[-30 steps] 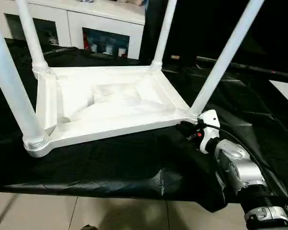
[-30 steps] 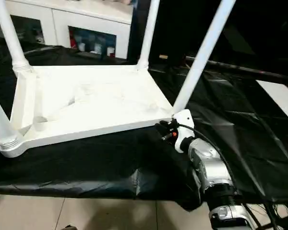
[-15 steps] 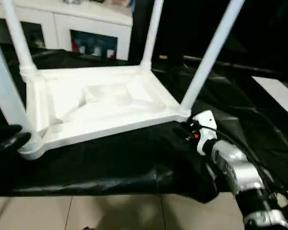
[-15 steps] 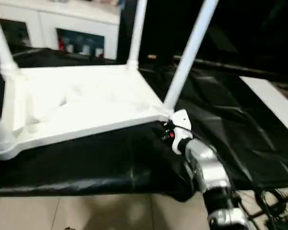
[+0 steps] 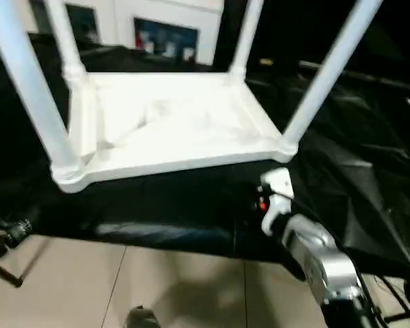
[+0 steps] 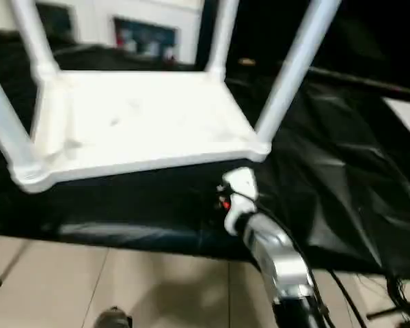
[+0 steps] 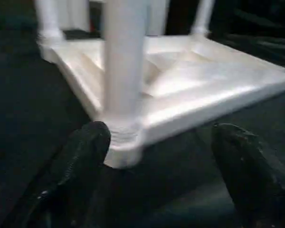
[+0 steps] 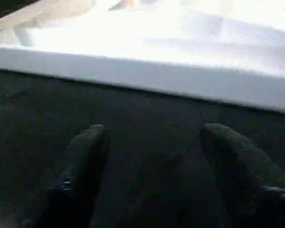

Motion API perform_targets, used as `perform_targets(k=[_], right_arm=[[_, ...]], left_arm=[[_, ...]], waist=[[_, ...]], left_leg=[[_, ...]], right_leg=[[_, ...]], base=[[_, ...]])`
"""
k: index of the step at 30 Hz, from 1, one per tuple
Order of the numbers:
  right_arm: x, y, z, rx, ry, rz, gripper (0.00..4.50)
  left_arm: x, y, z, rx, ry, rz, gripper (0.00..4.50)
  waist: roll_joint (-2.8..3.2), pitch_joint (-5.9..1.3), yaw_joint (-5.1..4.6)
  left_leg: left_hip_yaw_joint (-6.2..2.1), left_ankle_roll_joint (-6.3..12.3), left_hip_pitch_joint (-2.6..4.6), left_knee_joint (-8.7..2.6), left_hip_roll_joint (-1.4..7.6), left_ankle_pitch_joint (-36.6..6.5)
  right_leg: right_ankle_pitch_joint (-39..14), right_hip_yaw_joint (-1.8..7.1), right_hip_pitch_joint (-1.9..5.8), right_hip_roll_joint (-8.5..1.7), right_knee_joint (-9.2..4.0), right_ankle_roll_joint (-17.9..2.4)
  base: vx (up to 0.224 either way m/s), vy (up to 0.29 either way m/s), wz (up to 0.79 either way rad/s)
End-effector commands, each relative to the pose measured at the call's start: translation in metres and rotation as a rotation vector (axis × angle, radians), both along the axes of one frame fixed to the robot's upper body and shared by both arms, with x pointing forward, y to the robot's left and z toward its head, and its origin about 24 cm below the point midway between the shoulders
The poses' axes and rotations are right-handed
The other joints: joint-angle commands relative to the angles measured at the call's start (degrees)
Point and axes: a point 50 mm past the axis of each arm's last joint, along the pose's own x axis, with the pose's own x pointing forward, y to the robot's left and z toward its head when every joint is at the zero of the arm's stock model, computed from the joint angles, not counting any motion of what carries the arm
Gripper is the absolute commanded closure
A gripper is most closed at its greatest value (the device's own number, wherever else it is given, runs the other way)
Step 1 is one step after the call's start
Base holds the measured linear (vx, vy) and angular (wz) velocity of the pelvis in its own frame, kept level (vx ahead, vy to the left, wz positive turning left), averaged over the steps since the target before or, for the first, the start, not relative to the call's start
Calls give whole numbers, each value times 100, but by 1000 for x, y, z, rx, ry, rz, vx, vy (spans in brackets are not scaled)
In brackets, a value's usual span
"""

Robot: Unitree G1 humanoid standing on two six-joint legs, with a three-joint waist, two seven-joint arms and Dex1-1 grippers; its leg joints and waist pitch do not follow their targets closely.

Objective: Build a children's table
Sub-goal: Rotate table base

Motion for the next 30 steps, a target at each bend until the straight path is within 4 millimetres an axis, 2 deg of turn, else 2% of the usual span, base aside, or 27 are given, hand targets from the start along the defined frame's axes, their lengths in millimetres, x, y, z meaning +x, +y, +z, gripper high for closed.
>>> perform_targets(k=[1,2,3,4,6,7,8,9,12,13,14,17,20,21,22,28,30], right_arm=[[2,-10,-1,-17,2,-45,76],[2,-10,-1,-15,3,-47,69],[3,-9,-2,-8,6,-58,69],[4,-9,-2,-7,8,-59,67],[5,-9,-3,-3,11,-72,35],[5,-9,-4,-1,13,-81,35],[7,-8,-6,-1,15,-96,26],[8,-8,-7,-2,17,-105,20],[13,-1,-7,14,19,-119,9],[13,-1,-7,14,19,-119,9],[14,1,-7,14,17,-118,9],[20,6,-4,15,4,-110,9],[25,8,-2,11,-8,-116,9],[27,10,-1,10,-16,-121,9],[28,10,-1,10,-18,-123,9],[31,10,-1,2,-22,-143,9],[32,10,-2,-3,-25,-144,9]], left_arm=[[3,5,0,35,-35,66,30],[4,5,0,38,-39,74,20],[11,5,3,70,-83,126,20],[13,4,3,82,-101,143,12],[19,-1,2,58,-119,144,1],[22,-5,1,42,-122,139,1],[28,-8,-4,36,-109,147,0],[33,-9,-8,37,-100,154,0],[50,-1,-15,31,-123,273,0],[50,-1,-15,31,-123,273,0],[54,-1,-17,26,-128,270,0],[72,-4,-21,14,-134,250,0],[88,-7,-21,23,-134,253,0],[97,-10,-21,19,-145,250,0],[99,-12,-21,16,-153,243,0],[118,-37,-21,-6,-178,115,0],[124,-45,-21,-21,-178,58,0]], waist=[[219,-301,-102],[192,-360,-147],[158,-388,-164],[158,-388,-164],[143,-422,-215],[140,-416,-226],[52,-451,-252],[103,-439,-244],[120,-448,-253],[112,-454,-246],[158,-460,-239],[138,-471,-221],[169,-486,-160],[195,-480,-146],[191,-481,-130],[168,-493,-88],[162,-521,-88]], left_leg=[[62,239,161,-350,14,-453],[55,197,155,-312,-3,-209],[59,176,151,-309,-8,-183],[59,176,151,-309,-8,-183],[56,-6,157,-337,-3,-379],[59,-39,163,-344,0,-478],[63,-95,164,-364,14,-641],[57,-140,168,-377,18,-679],[70,-193,170,-390,19,-853],[72,-227,185,-392,27,-903],[58,-265,178,-400,30,-922],[67,-318,203,-401,30,-1004],[66,-381,228,-416,39,-1199],[59,-414,212,-436,42,-1277],[65,-434,229,-437,46,-1355],[76,-510,212,-458,40,-1511],[73,-514,175,-435,28,-1241]], right_leg=[[1795,215,21,-219,-501,-882],[2265,201,64,-217,-474,-681],[2357,195,86,-216,-479,-627],[2357,195,86,-216,-479,-627],[2350,179,106,-267,-496,-521],[2253,178,100,-272,-509,-517],[2006,178,137,-296,-536,-527],[1876,179,113,-309,-528,-528],[1570,216,109,-342,-567,-512],[1505,220,93,-354,-570,-524],[1486,215,92,-368,-562,-540],[1461,221,72,-365,-570,-543],[1253,218,38,-379,-564,-592],[1159,219,38,-393,-566,-593],[1077,220,23,-390,-576,-593],[760,240,4,-428,-596,-659],[1129,226,29,-405,-551,-645]], base=[[0,0,0],[0,0,0],[0,0,0],[0,0,0],[0,0,0],[0,0,0],[0,0,0],[0,0,0],[0,0,0],[0,0,0],[0,0,0],[0,0,0],[0,0,0],[0,0,0],[0,0,0],[0,0,0],[0,0,0]])
